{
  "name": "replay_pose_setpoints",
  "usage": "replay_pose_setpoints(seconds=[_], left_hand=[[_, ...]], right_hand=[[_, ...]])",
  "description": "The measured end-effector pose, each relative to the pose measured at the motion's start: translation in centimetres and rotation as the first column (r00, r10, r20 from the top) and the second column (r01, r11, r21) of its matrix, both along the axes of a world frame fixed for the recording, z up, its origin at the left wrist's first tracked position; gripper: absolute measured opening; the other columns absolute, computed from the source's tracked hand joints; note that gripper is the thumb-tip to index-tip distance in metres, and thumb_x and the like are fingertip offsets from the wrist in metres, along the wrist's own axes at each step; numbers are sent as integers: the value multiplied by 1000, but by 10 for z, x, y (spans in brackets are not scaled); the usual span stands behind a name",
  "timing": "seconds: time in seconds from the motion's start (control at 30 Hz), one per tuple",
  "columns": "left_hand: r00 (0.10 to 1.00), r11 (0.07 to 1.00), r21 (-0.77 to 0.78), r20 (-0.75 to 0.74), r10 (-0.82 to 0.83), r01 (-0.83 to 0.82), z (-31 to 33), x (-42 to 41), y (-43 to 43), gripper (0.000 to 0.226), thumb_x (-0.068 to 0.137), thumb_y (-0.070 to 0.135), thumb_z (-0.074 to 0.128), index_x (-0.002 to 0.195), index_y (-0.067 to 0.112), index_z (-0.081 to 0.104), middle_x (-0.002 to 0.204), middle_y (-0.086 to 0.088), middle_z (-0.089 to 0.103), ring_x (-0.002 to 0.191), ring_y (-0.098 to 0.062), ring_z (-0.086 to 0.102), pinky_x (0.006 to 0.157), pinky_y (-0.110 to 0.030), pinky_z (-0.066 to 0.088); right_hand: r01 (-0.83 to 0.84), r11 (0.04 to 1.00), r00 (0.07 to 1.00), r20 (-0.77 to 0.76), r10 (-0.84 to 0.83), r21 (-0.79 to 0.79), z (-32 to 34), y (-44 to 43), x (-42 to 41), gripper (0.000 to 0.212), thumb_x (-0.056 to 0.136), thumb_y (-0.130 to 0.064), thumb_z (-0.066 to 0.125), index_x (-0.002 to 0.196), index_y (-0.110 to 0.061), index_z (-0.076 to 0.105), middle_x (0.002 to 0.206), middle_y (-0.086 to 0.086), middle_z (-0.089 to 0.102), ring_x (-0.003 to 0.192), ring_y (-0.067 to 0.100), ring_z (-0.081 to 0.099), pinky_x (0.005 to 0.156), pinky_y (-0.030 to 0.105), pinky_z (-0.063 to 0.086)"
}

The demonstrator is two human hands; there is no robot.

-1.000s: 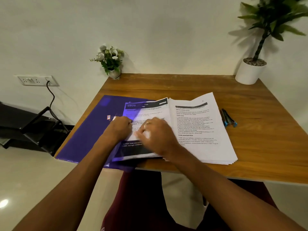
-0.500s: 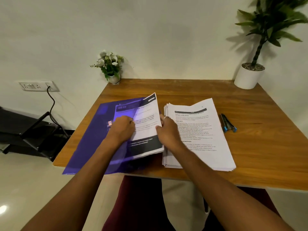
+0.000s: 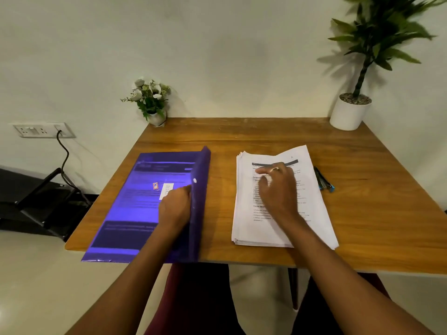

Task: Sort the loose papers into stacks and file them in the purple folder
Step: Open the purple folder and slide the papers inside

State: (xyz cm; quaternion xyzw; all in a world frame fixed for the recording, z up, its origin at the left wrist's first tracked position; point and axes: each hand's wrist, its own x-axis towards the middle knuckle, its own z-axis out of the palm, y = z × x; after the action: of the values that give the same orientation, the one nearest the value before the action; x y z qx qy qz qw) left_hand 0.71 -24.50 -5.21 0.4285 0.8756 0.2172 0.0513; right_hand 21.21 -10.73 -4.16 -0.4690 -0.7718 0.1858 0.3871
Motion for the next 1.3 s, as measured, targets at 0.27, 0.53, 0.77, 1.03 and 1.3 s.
replay_pose_setpoints(seconds=[0.27, 0.53, 0.77, 1.03, 1.3], left_hand=[[987, 996, -74, -149, -60, 49, -5, 18, 2, 25, 103, 25, 45, 125, 15, 52, 109, -8, 49, 88, -35, 61, 67, -44, 44], [877, 913, 90, -329, -350, 399, -33, -4, 12, 61, 85, -6, 58, 130, 33, 68, 129, -5, 47, 97, -27, 44, 71, -36, 48], [904, 922, 101, -265, -336, 373, -35, -5, 15, 61, 82, -11, 57, 120, 33, 74, 122, 4, 53, 99, -16, 38, 77, -27, 37], [914, 920, 123, -219, -341, 373, -33, -5, 15, 65, 79, -14, 50, 119, 31, 75, 114, 8, 57, 95, -15, 36, 76, -26, 35], [902, 901, 160, -235, -362, 404, -40, -9, 16, 69, 70, -7, 38, 115, 29, 76, 109, 10, 61, 87, -17, 36, 73, -30, 38]], right_hand=[[356, 931, 902, 290, -320, -79, -31, 28, 61, 70, 88, -49, 69, 147, -18, 47, 156, 14, 37, 143, 36, 28, 115, 53, 22], [345, 937, 920, 222, -324, -61, -31, 32, 60, 67, 89, -34, 73, 147, -19, 44, 155, 11, 42, 145, 34, 30, 114, 52, 23], [321, 946, 947, -31, -320, 45, -29, 29, 61, 53, 90, -7, 71, 138, -21, 56, 121, 2, 67, 122, 25, 54, 105, 50, 37], [181, 982, 918, -349, -187, -52, -32, 35, 66, 18, 104, -15, 53, 115, -13, 67, 119, 8, 63, 108, 23, 61, 84, 46, 58], [-95, 942, 896, -440, -60, -322, 7, 44, 72, 14, 106, -22, 51, 117, -19, 58, 100, -2, 66, 87, 6, 60, 69, 20, 45]])
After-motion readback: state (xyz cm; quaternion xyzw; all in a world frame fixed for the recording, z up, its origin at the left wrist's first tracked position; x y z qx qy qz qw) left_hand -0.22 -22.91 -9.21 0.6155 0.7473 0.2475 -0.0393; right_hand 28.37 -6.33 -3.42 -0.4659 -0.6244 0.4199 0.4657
